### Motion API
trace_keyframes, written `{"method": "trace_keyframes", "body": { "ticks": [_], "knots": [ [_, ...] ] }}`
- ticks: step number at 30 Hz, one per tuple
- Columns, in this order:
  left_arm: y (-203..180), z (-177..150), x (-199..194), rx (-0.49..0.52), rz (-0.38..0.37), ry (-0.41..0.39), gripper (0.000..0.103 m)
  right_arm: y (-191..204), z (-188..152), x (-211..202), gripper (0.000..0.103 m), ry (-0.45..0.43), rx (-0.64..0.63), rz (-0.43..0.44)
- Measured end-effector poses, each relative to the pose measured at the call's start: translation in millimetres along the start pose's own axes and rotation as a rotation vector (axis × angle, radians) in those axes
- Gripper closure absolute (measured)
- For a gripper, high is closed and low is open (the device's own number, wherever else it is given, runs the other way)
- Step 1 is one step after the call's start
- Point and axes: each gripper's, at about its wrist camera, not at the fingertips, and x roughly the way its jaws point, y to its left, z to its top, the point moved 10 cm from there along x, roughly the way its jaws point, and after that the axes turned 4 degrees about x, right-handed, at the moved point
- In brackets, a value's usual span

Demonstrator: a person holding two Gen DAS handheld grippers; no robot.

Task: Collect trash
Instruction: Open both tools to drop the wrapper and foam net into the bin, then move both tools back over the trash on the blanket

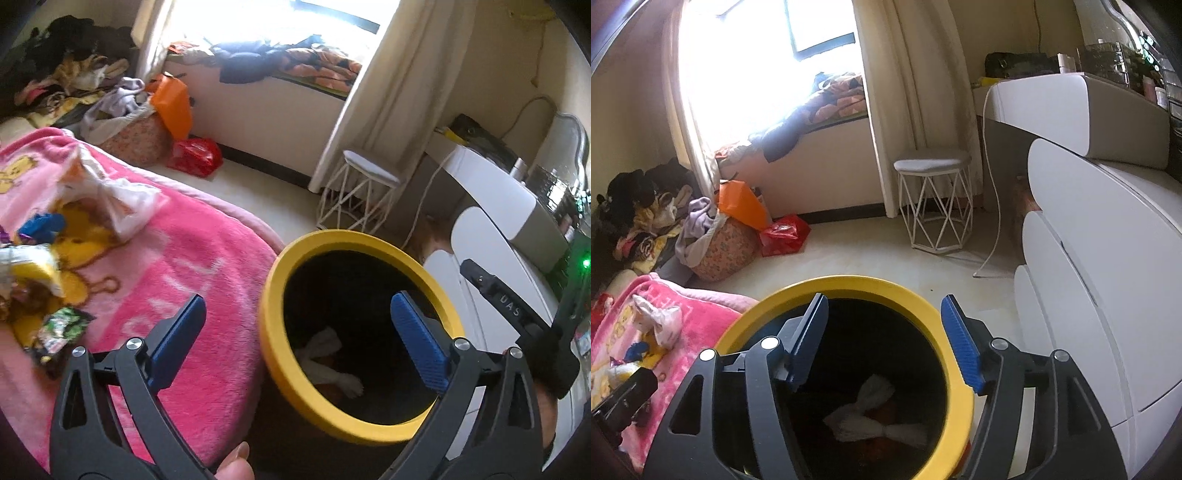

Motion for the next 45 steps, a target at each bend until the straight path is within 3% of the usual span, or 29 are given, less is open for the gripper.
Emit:
{"method": "trace_keyframes", "body": {
  "ticks": [16, 29, 45],
  "knots": [
    [44, 18, -51, -0.002, 0.13, -0.12, 0.011, 62, 2, -27, 0.037, -0.03, -0.063, 0.144],
    [94, 25, -85, -0.061, 0.206, -0.185, 0.011, 113, -5, -46, 0.034, -0.044, -0.123, 0.243],
    [171, 23, -115, -0.157, 0.289, -0.221, 0.011, 194, -25, -32, 0.033, 0.059, -0.203, 0.402]
  ]
}}
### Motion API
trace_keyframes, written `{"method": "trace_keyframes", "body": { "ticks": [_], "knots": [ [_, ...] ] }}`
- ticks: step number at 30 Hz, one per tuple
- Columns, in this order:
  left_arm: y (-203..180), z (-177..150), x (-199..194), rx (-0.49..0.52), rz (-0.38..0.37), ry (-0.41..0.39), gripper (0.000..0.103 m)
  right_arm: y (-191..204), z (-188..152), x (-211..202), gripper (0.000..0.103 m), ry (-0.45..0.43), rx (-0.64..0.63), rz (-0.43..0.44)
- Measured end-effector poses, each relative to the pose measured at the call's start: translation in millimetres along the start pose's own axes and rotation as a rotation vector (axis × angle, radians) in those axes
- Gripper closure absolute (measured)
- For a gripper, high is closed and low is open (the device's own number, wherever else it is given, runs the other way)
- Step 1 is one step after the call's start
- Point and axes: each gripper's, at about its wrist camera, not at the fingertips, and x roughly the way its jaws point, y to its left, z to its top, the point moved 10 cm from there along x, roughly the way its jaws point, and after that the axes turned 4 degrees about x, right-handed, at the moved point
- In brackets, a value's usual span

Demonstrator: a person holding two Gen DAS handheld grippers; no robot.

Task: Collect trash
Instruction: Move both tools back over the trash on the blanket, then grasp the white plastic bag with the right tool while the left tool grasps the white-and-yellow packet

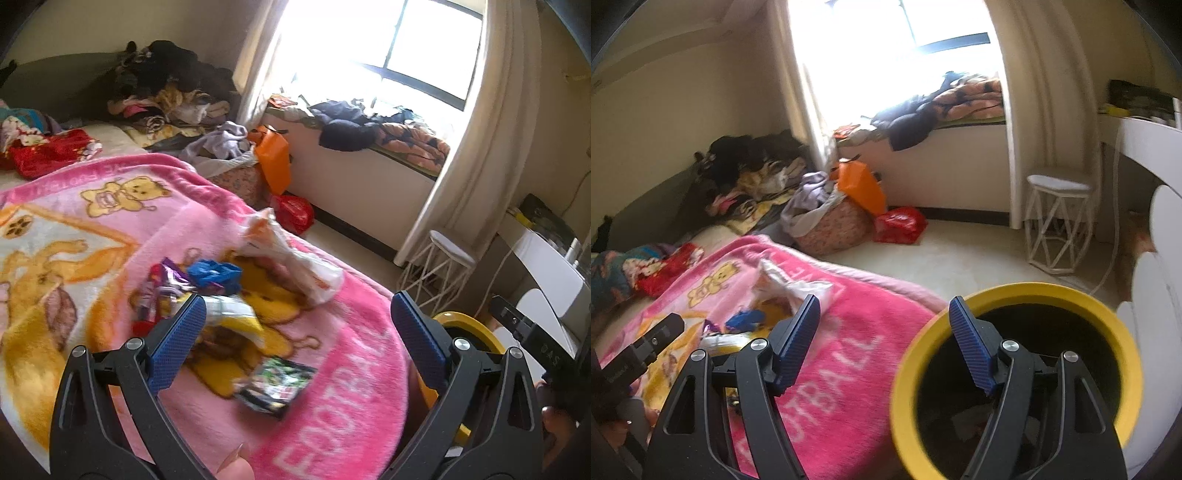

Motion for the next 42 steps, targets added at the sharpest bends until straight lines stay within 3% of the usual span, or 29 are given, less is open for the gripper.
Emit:
{"method": "trace_keyframes", "body": {
  "ticks": [10, 15, 19, 23, 30, 36, 39, 41, 42],
  "knots": [
    [48, 3, 9, 0.078, 0.05, 0.033, 0.011, 41, -1, 44, 0.033, 0.068, -0.055, 0.031],
    [42, 2, 22, 0.201, -0.041, 0.062, 0.011, 54, -6, 62, 0.033, 0.097, -0.076, 0.041],
    [31, -1, 38, 0.357, -0.065, 0.123, 0.02, 64, -12, 83, 0.033, 0.15, -0.079, 0.063],
    [28, -12, 55, 0.407, -0.121, 0.195, 0.023, 71, -14, 106, 0.033, 0.204, -0.052, 0.081],
    [29, -34, 75, 0.533, -0.101, 0.271, 0.028, 79, -28, 150, 0.035, 0.297, -0.04, 0.073],
    [32, -45, 84, 0.566, -0.08, 0.306, 0.034, 83, -41, 179, 0.052, 0.345, -0.038, 0.067],
    [33, -43, 84, 0.558, -0.085, 0.304, 0.036, 87, -47, 191, 0.065, 0.369, -0.013, 0.105],
    [35, -43, 86, 0.553, -0.084, 0.307, 0.04, 91, -55, 198, 0.083, 0.396, -0.032, 0.107],
    [36, -43, 86, 0.553, -0.081, 0.309, 0.042, 91, -57, 199, 0.085, 0.397, -0.045, 0.101]
  ]
}}
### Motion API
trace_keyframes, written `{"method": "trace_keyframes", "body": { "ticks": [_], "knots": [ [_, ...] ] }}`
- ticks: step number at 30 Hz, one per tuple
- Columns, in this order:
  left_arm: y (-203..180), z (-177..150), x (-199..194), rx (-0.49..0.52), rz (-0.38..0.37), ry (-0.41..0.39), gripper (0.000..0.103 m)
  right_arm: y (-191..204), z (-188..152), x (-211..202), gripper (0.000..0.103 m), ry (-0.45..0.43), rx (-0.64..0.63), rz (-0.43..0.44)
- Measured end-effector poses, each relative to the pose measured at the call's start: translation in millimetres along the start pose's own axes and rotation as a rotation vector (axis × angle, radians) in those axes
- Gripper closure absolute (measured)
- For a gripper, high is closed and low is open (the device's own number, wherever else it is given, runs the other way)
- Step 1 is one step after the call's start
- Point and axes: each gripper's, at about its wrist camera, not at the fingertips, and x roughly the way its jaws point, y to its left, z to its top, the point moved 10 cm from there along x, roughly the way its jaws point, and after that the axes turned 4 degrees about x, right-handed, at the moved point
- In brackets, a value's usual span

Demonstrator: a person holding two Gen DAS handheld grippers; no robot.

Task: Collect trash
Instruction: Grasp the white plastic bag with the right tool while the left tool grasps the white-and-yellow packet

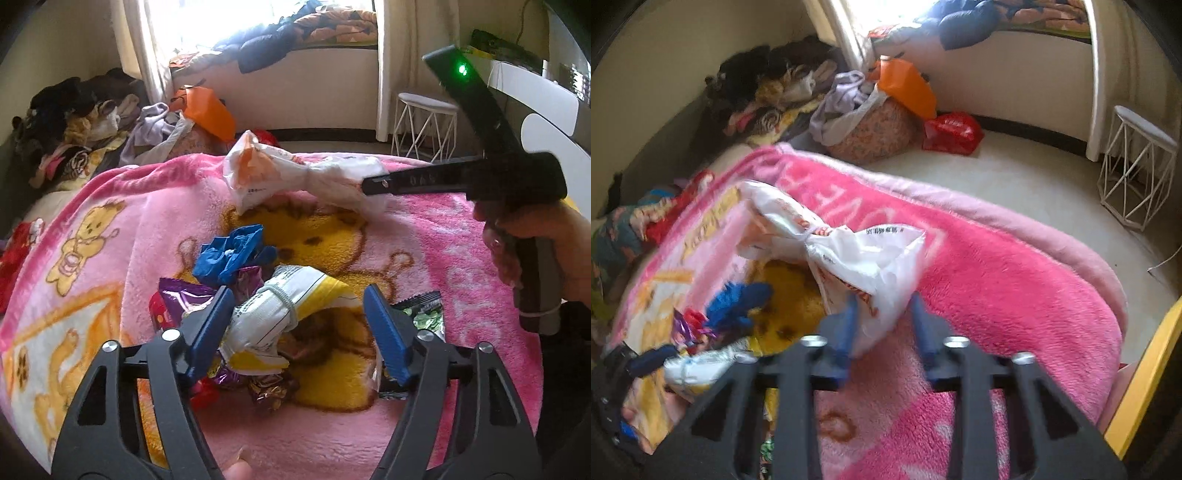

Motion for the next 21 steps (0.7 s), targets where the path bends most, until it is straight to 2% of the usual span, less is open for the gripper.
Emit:
{"method": "trace_keyframes", "body": {
  "ticks": [2, 10, 14, 17, 21],
  "knots": [
    [2, -1, 1, 0.003, 0.003, 0.006, 0.045, 3, -1, -5, 0.09, -0.021, -0.015, 0.007],
    [0, -9, 6, 0.044, -0.008, 0.059, 0.047, -9, -5, -48, 0.093, -0.127, 0.033, -0.013],
    [4, -13, 12, 0.059, 0.043, 0.102, 0.065, -14, -6, -78, 0.094, -0.194, 0.04, -0.005],
    [7, -16, 15, 0.038, 0.049, 0.13, 0.069, -20, -9, -96, 0.094, -0.224, 0.046, -0.005],
    [3, -16, 10, 0.026, 0.06, 0.123, 0.075, -27, -14, -117, 0.094, -0.254, 0.059, -0.005]
  ]
}}
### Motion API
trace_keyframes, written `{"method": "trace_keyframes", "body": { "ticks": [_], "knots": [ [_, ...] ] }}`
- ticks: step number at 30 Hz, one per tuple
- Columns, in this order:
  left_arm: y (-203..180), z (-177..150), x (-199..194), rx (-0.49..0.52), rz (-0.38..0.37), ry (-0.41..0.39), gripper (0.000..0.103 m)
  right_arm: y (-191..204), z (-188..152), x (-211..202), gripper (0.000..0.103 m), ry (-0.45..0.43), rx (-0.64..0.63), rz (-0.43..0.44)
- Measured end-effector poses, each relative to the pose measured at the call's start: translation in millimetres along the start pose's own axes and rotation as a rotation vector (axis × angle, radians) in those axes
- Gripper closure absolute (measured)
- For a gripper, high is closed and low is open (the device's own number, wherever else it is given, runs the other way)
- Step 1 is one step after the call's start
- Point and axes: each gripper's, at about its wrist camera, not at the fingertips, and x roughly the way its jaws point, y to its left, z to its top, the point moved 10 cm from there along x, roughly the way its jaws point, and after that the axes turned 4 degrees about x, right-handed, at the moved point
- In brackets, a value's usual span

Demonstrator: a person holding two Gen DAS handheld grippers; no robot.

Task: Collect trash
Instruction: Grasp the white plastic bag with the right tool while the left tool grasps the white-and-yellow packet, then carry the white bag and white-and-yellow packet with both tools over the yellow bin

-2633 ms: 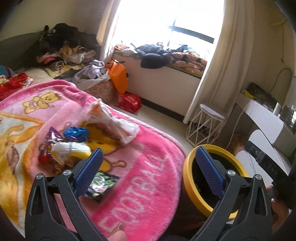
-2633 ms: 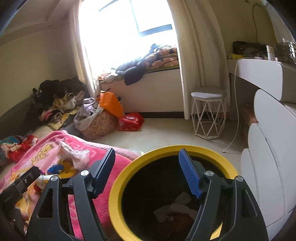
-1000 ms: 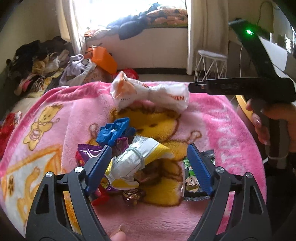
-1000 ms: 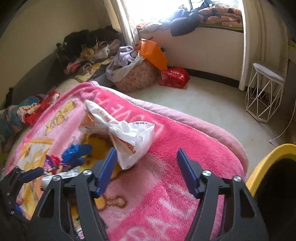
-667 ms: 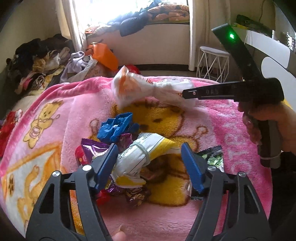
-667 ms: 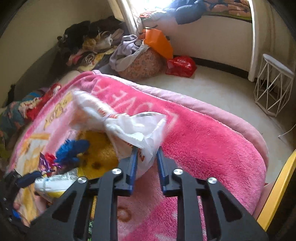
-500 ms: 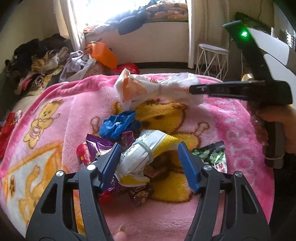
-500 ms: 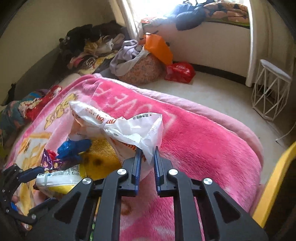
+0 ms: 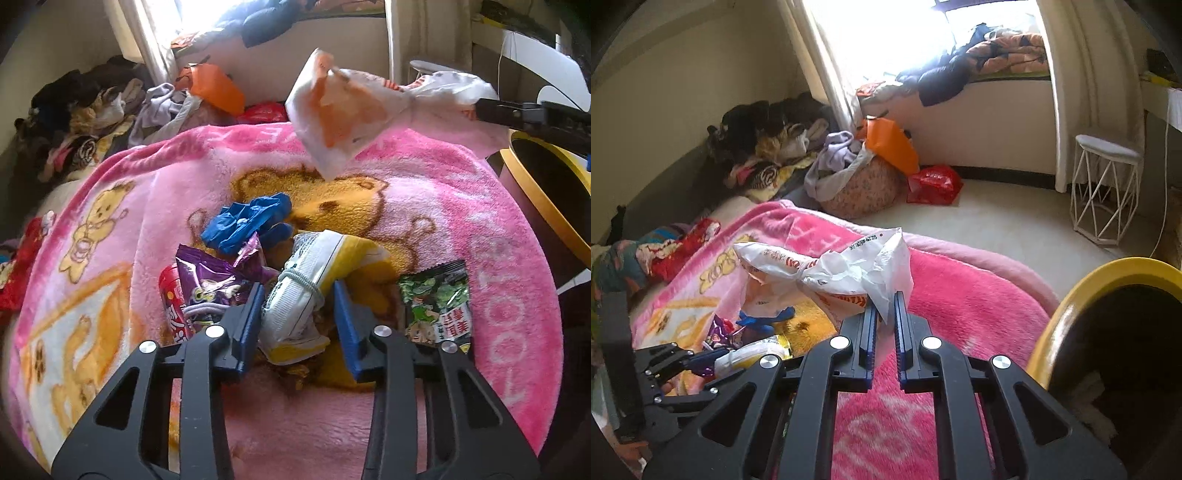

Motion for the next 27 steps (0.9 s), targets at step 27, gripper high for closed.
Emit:
{"method": "trace_keyframes", "body": {
  "ticks": [27],
  "knots": [
    [-43, 35, -95, -0.286, -0.121, -0.249, 0.079, -17, 18, -95, 0.095, -0.149, 0.035, 0.04]
  ]
}}
